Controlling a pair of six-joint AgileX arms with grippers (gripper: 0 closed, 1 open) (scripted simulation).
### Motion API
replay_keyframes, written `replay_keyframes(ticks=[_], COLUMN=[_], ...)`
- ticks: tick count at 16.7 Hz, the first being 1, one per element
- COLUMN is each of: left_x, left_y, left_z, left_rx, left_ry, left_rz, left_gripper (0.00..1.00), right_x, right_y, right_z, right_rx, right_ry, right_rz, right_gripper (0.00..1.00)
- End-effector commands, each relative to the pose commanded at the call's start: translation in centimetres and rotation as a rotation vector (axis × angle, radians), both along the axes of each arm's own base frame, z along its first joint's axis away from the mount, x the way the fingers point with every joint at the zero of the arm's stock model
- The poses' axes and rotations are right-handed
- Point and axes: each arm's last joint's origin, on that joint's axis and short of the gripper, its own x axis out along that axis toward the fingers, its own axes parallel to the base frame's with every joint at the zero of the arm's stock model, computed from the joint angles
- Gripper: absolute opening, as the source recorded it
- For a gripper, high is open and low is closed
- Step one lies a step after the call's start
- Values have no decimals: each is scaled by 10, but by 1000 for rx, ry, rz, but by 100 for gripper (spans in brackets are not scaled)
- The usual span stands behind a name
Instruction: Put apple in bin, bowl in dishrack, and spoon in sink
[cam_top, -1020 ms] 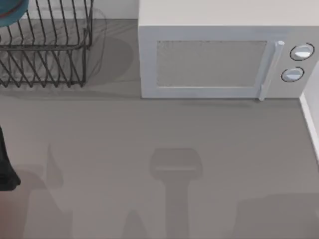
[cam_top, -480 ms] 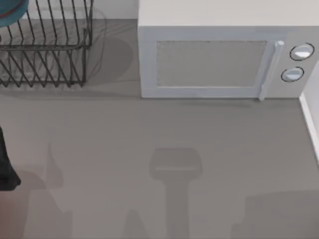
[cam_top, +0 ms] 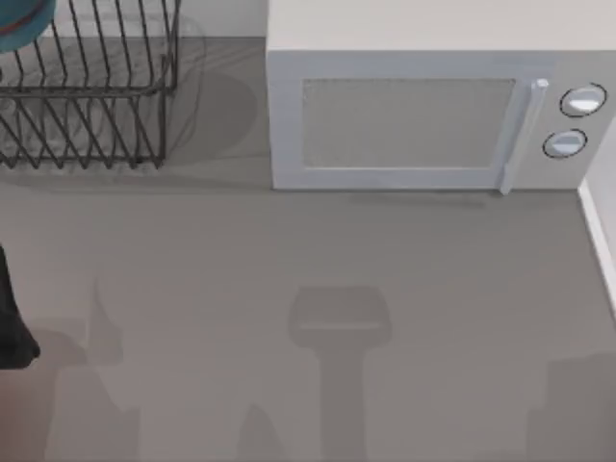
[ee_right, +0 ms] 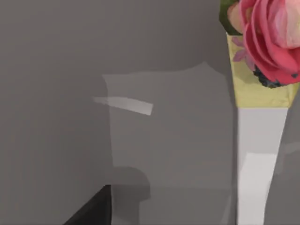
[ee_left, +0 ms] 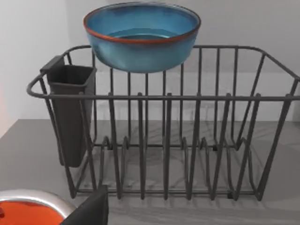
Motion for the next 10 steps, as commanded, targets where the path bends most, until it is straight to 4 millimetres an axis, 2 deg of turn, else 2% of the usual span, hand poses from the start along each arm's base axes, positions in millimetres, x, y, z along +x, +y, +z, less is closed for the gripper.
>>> replay_keyframes(ticks=[2, 6, 10], left_x=[0, 0, 0], left_y=[0, 0, 0], left_z=[0, 0, 0], left_rx=[0, 0, 0], left_ry=[0, 0, 0], left_rz=[0, 0, 0], left_gripper=[100, 100, 100], right_x=[-3, -3, -3], right_y=[1, 1, 1], right_z=[-10, -11, -11], right_rx=[2, 2, 2], right_ry=[7, 8, 8], right_rz=[0, 0, 0], right_gripper=[100, 100, 70])
